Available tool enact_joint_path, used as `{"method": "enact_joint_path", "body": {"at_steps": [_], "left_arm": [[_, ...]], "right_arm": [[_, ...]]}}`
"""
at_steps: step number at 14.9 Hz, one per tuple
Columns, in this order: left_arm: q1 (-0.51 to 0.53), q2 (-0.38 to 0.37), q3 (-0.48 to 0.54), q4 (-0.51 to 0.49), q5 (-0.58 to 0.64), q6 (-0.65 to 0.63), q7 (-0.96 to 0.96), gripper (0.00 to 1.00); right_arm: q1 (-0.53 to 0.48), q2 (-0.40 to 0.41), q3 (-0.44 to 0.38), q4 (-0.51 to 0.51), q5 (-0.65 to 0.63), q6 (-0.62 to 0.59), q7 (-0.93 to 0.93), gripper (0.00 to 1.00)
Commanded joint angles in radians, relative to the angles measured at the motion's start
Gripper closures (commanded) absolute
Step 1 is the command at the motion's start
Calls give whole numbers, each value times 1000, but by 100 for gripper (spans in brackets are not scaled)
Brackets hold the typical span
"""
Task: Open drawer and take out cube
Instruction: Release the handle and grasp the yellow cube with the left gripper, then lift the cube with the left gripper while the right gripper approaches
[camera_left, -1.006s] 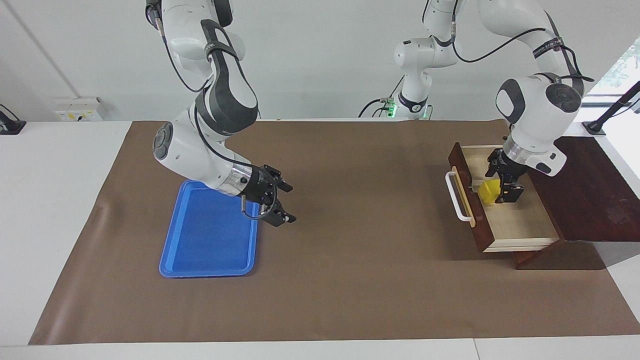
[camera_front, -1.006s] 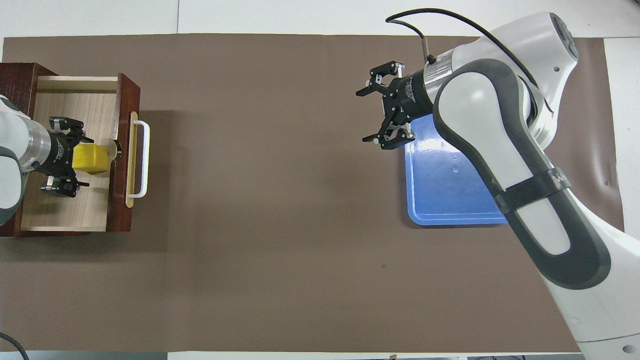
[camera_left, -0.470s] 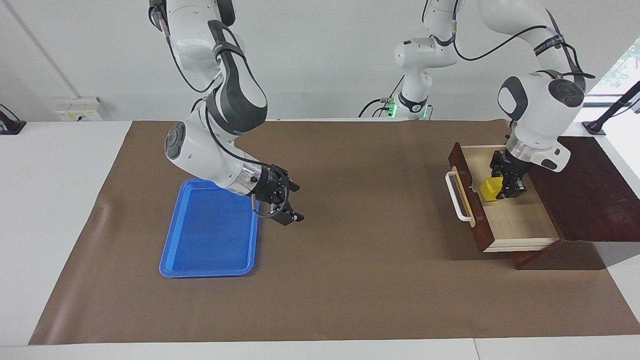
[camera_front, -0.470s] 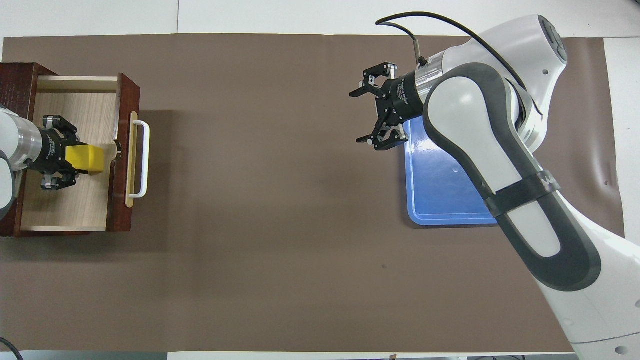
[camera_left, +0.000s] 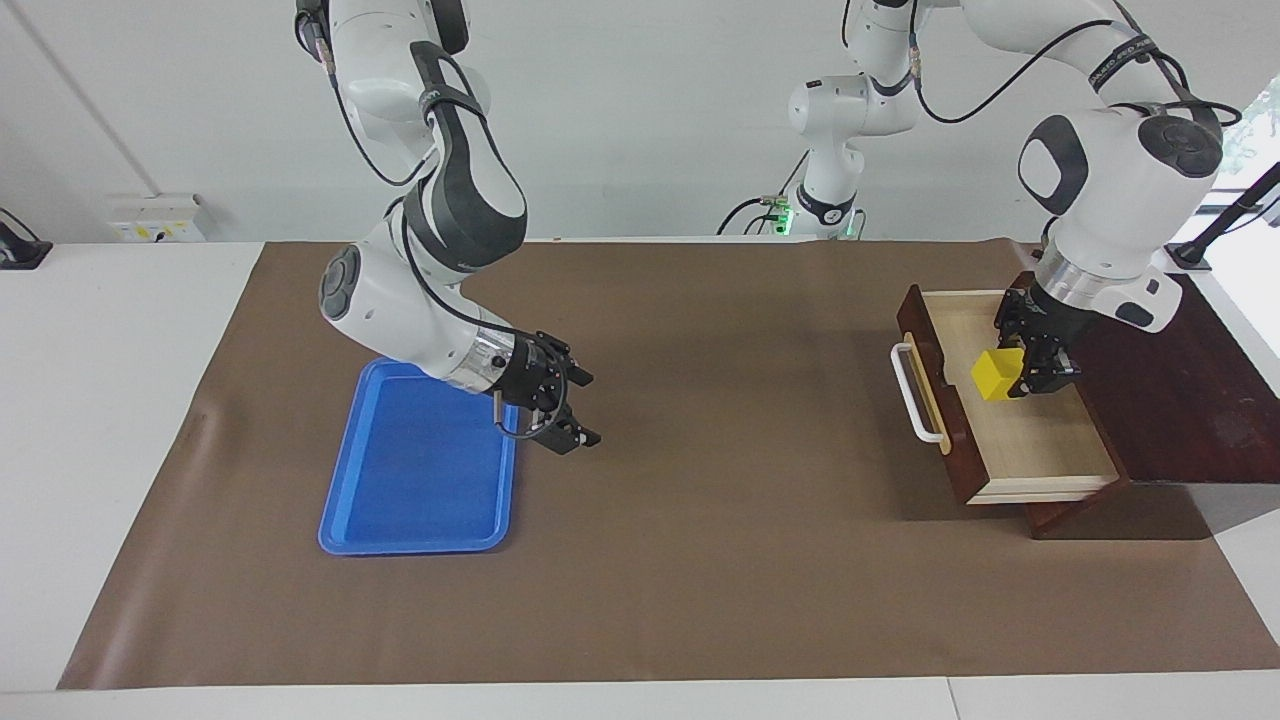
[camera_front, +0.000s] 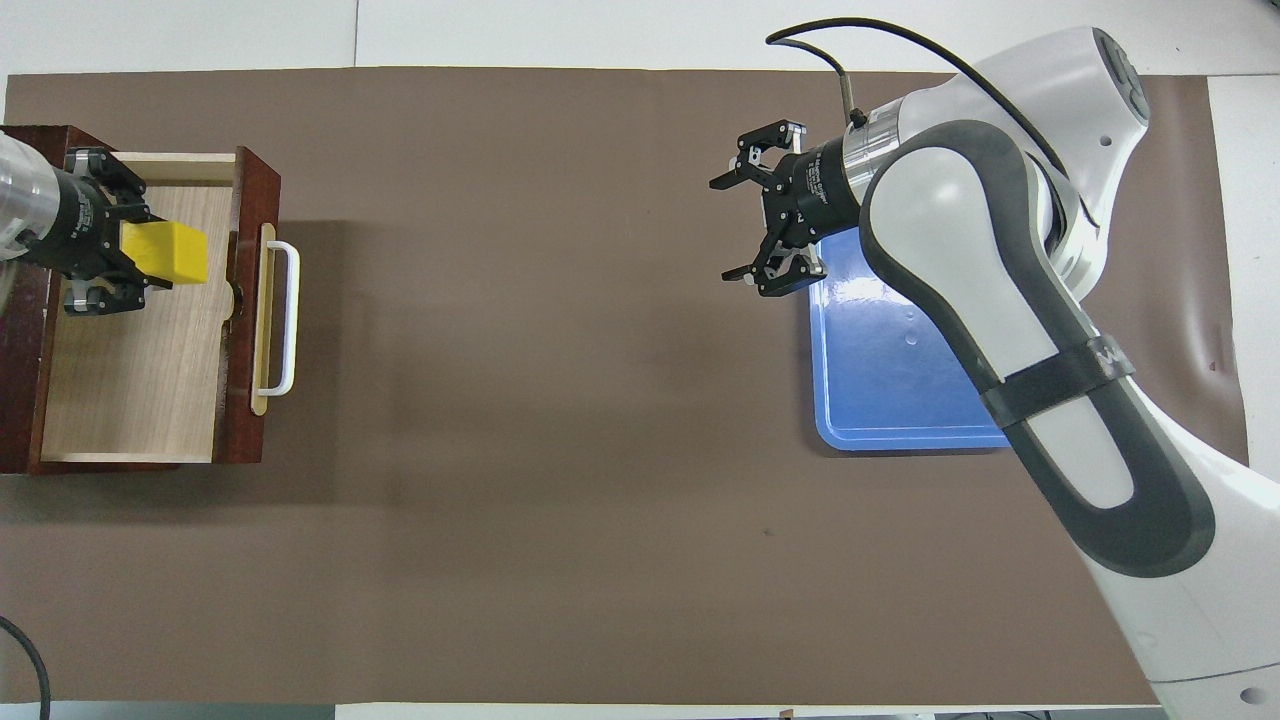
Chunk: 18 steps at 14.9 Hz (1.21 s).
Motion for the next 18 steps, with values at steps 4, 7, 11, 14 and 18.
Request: {"method": "enact_joint_path", "body": {"at_steps": [4,7,11,14,18], "left_arm": [[-221,74,12,137,-11,-125,-292,100],[-303,99,12,185,-75,-165,-444,100],[-415,126,10,185,-100,-159,-652,100],[-471,157,9,197,-104,-87,-780,100],[-482,179,7,206,-104,-30,-837,100]], "right_arm": [[-21,4,4,3,19,-2,2,2],[-10,4,2,3,19,-9,2,2],[5,6,7,5,2,-50,5,2],[36,29,7,46,-35,-85,5,2],[69,38,7,58,-22,-62,37,3]]}}
